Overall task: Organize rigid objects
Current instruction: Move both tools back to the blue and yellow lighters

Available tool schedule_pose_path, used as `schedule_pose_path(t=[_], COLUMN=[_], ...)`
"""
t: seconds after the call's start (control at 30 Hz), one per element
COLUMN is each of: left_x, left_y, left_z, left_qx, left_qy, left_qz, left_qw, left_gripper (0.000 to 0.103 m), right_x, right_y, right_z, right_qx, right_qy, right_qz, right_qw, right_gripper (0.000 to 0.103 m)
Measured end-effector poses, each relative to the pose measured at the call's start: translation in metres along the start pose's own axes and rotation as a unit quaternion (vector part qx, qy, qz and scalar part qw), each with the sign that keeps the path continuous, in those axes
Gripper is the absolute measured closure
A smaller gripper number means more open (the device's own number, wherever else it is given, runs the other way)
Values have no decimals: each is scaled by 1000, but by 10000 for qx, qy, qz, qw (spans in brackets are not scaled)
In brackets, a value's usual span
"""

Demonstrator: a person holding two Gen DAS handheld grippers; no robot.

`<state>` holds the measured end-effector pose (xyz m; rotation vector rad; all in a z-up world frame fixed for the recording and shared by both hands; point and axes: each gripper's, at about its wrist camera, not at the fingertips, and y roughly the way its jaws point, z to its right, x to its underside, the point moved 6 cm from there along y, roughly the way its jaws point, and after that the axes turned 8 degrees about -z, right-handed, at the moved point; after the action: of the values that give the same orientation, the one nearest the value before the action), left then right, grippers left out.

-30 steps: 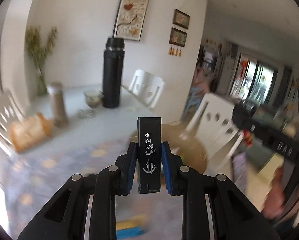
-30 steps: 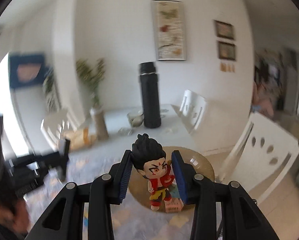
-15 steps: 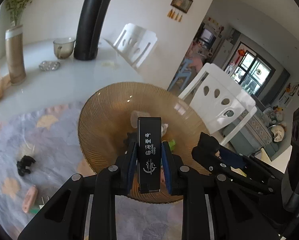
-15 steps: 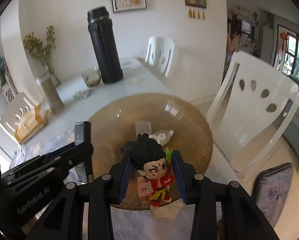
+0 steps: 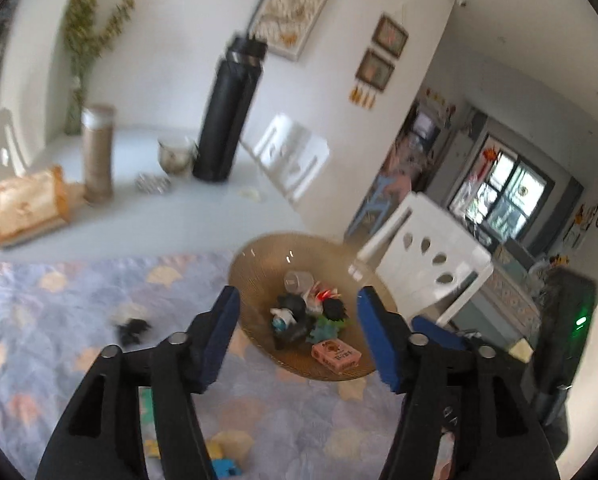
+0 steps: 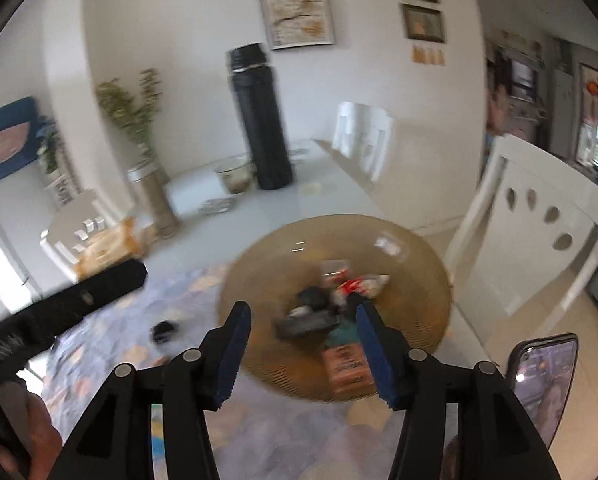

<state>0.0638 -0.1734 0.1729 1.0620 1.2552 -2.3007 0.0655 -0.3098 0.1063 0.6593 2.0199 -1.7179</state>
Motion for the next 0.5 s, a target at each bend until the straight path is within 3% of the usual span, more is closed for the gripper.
schedule_pose_path(t=[0.17,0.23,0.27,0.4,0.5], left_x=[23,44,55,112,149], left_y=[-57,-68,-70,-53,-27], left_z=[-19,-37,-47,-98,-136], left_qx=[-532,-904,-1076,-1555,-1543], left_qy=[131,88,37,-195,-671], left_qz=[443,509,515,176,-133], left_qw=[9975,9946,9929,9875,9856], left_gripper=[41,25,23,23,23], right_x=[25,43,50,85,105], right_y=[-23,-21,-18,8,40], right_z=[-57,-77,-83,-101,-103], right_qx=[-552,-696,-708,-808,-861], right_qy=[-759,-1050,-1153,-1562,-1676], right_qz=[6,-51,-69,-37,-107], right_qw=[9956,9920,9908,9844,9820], right_gripper=[46,40,40,40,40])
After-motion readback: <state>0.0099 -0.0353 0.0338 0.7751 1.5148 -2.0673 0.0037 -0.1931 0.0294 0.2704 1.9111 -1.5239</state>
